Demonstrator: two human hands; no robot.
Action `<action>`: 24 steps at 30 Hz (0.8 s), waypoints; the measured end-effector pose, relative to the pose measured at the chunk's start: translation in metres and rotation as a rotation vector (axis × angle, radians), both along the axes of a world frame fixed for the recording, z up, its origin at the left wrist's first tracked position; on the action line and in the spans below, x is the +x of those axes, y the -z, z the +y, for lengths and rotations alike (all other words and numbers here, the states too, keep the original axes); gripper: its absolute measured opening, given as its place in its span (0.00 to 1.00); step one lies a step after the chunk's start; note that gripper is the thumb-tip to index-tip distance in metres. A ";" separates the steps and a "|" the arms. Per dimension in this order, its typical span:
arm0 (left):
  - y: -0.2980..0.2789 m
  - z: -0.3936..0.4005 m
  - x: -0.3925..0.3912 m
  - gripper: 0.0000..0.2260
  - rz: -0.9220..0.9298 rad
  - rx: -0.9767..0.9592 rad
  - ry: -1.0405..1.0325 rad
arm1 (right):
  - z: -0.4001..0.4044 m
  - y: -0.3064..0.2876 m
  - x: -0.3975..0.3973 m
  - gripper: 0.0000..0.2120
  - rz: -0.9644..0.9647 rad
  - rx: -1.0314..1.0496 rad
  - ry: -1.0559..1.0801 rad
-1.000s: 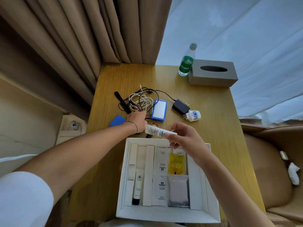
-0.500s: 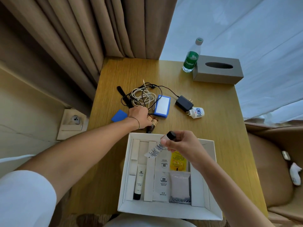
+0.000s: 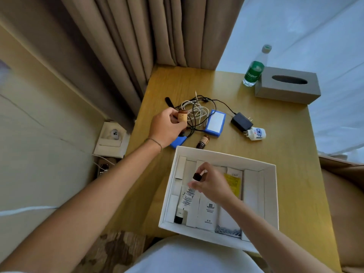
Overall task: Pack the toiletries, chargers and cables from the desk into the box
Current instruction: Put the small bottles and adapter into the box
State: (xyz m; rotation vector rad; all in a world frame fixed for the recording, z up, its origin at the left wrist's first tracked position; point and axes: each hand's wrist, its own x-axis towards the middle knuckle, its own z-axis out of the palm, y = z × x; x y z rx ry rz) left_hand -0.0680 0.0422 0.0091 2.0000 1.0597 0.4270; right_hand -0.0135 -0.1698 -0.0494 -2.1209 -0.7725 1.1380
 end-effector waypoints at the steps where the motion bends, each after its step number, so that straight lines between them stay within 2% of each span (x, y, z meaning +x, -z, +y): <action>1: -0.003 -0.005 -0.008 0.07 -0.016 -0.006 -0.016 | 0.001 0.005 -0.003 0.18 -0.017 -0.016 -0.016; 9: -0.018 -0.043 -0.062 0.13 -0.057 -0.055 -0.071 | 0.012 0.031 -0.026 0.16 -0.251 -0.082 -0.195; 12: -0.017 -0.053 -0.076 0.16 -0.021 -0.060 -0.061 | 0.012 0.032 -0.032 0.15 -0.443 -0.046 -0.317; 16: -0.017 -0.064 -0.084 0.14 0.072 -0.030 -0.016 | 0.011 0.033 -0.036 0.17 -0.553 -0.082 -0.415; 20: -0.014 -0.074 -0.079 0.13 0.157 0.010 0.080 | 0.009 0.032 -0.031 0.19 -0.540 -0.110 -0.445; 24: -0.006 -0.087 -0.065 0.11 0.187 0.027 0.183 | 0.001 0.026 -0.019 0.20 -0.445 -0.017 -0.272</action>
